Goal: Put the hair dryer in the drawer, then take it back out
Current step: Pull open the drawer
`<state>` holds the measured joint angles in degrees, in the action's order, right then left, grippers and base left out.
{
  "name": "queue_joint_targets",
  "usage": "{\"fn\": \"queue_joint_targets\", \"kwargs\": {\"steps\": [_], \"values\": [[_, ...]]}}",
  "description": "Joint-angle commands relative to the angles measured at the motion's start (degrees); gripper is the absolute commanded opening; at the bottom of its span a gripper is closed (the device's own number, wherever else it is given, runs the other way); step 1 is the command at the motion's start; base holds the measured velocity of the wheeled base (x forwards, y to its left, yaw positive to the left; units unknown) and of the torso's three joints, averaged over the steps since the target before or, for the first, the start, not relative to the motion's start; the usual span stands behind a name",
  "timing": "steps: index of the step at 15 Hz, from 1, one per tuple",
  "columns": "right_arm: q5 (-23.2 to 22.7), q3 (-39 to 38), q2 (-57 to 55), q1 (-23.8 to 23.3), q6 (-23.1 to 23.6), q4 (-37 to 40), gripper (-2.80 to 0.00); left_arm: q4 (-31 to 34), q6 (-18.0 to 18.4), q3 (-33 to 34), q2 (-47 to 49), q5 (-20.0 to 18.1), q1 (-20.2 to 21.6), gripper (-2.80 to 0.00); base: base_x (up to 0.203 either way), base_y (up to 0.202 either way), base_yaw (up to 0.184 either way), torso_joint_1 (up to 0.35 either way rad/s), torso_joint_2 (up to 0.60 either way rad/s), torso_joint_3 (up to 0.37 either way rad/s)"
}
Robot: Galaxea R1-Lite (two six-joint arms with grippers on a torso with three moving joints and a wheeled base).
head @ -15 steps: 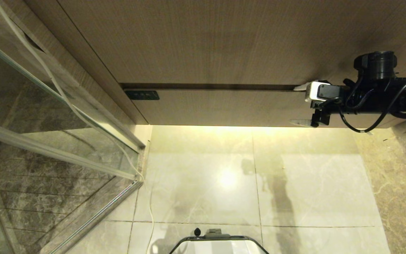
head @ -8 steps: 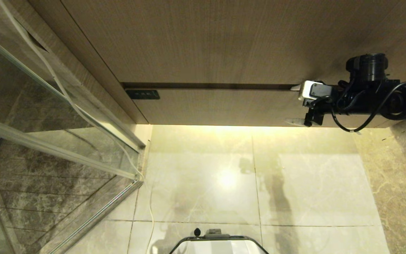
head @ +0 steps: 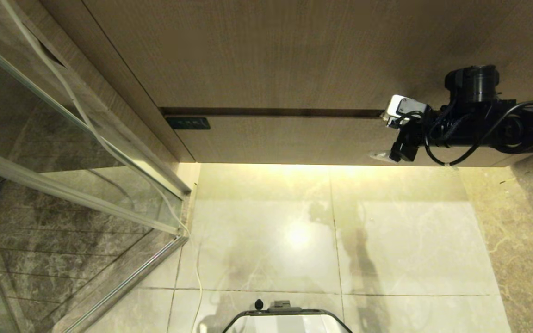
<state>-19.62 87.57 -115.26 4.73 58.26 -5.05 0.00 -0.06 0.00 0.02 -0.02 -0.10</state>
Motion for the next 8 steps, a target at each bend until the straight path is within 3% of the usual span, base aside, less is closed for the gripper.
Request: {"fn": "queue_joint_targets", "kwargs": {"steps": [1, 8], "values": [[0.95, -0.04, 0.04, 0.36, -0.41, 3.51, 0.0, 0.0, -0.03, 0.0, -0.02, 0.02, 0.01, -2.8, 0.0, 0.0, 0.0, 0.0, 0.0, 0.0], [2.86, -0.49, 4.0, 0.28, -0.38, 10.11, 0.0, 0.02, -0.03, 0.01, -0.02, -0.03, 0.01, -2.8, 0.0, 0.0, 0.0, 0.0, 0.0, 0.0]]}}
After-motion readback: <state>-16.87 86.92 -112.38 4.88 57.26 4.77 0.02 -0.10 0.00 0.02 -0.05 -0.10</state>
